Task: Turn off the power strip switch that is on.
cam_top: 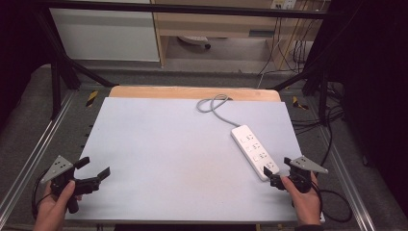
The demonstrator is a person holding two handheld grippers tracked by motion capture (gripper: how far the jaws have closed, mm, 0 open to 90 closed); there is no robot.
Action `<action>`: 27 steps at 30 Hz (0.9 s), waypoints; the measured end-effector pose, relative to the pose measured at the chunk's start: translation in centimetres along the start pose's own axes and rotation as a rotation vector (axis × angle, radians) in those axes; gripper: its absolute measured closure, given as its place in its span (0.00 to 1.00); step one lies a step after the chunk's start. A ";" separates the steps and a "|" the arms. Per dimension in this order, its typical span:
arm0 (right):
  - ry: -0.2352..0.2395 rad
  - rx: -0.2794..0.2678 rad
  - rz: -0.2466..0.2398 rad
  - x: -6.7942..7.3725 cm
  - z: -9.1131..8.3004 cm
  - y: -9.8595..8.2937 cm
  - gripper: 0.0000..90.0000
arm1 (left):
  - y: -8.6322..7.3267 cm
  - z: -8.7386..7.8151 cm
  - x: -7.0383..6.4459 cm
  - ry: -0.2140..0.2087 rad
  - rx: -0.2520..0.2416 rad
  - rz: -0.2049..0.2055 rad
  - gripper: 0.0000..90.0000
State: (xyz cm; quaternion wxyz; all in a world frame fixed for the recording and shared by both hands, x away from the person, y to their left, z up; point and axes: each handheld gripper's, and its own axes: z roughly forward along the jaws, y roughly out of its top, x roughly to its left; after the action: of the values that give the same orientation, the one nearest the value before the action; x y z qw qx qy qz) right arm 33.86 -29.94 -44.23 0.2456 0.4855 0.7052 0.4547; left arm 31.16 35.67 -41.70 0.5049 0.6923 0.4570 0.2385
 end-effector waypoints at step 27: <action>-0.018 -0.050 0.031 1.0 0.2 1.6 0.05 | 0.2 0.4 0.0 -0.027 -0.005 -0.029 0.06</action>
State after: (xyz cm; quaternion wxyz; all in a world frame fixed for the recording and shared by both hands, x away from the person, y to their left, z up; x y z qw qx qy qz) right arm 34.38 -28.75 -42.85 0.2568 0.4940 0.6836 0.4718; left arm 31.57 35.50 -41.71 0.5161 0.6877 0.4594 0.2228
